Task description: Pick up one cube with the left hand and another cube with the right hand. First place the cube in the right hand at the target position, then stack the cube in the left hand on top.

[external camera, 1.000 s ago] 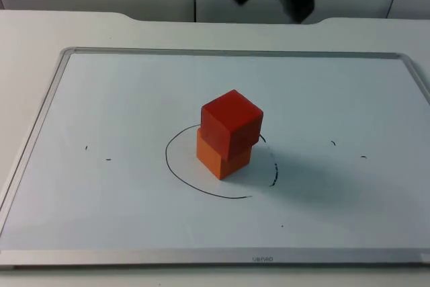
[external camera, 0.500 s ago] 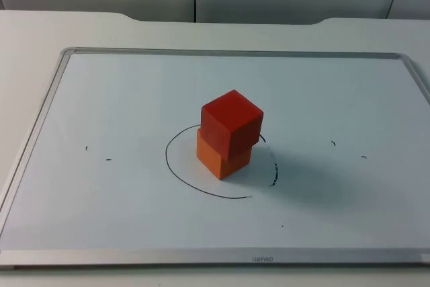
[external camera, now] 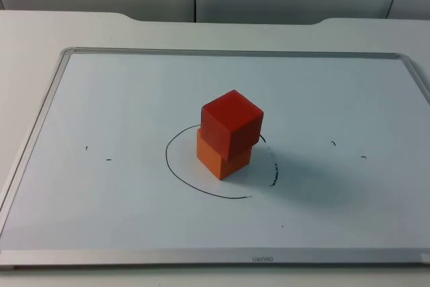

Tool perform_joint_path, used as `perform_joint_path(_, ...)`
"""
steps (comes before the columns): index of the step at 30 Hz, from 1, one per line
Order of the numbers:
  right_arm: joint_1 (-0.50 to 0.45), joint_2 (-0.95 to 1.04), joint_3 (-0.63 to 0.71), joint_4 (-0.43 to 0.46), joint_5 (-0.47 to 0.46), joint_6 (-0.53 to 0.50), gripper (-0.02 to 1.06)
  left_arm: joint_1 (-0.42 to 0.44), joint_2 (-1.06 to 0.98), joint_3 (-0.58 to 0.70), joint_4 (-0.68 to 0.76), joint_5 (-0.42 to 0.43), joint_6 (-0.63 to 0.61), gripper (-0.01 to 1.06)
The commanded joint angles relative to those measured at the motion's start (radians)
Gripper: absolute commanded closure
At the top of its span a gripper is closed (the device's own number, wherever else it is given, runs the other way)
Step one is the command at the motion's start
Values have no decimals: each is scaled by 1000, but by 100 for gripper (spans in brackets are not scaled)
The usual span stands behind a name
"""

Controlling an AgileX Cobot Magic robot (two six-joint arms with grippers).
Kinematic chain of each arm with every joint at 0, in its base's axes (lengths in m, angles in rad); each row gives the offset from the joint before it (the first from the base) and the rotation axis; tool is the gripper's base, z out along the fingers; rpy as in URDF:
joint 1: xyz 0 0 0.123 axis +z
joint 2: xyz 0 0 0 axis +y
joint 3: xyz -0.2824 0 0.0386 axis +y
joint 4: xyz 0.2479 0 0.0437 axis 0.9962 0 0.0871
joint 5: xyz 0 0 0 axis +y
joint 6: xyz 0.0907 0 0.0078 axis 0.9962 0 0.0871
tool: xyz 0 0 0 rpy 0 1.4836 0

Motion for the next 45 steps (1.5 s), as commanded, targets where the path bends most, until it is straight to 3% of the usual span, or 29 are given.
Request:
perform_joint_path(1, 5, -57, 53, 39, -35, 0, 23, -8, -85, 104, 27, -57, -50, 31)
perform_joint_path(6, 5, -127, 106, 67, -8, 0, 23, -8, -236, 271, 41, -94, -88, 31)
perform_joint_path(17, 5, -212, 197, 120, 29, 5, 23, -8, -522, 537, 136, -85, -235, 31)
perform_joint_path(29, 5, -369, 330, 120, 112, -1, 23, -6, -926, 775, 198, 68, -317, 31)
perform_joint_path(36, 5, -434, 343, 120, 118, 12, 23, -6, -1050, 777, 210, 78, -350, 31)
perform_joint_path(41, 5, -434, 334, 122, 146, 19, 23, -6, -1123, 777, 217, 164, -382, 31)
perform_joint_path(43, 5, -434, 324, 122, 194, 9, 23, -6, -1151, 787, 216, 206, -387, 31)
perform_joint_path(45, 5, -434, 320, 112, 266, -1, 23, -6, -1151, 794, 216, 188, -386, 31)
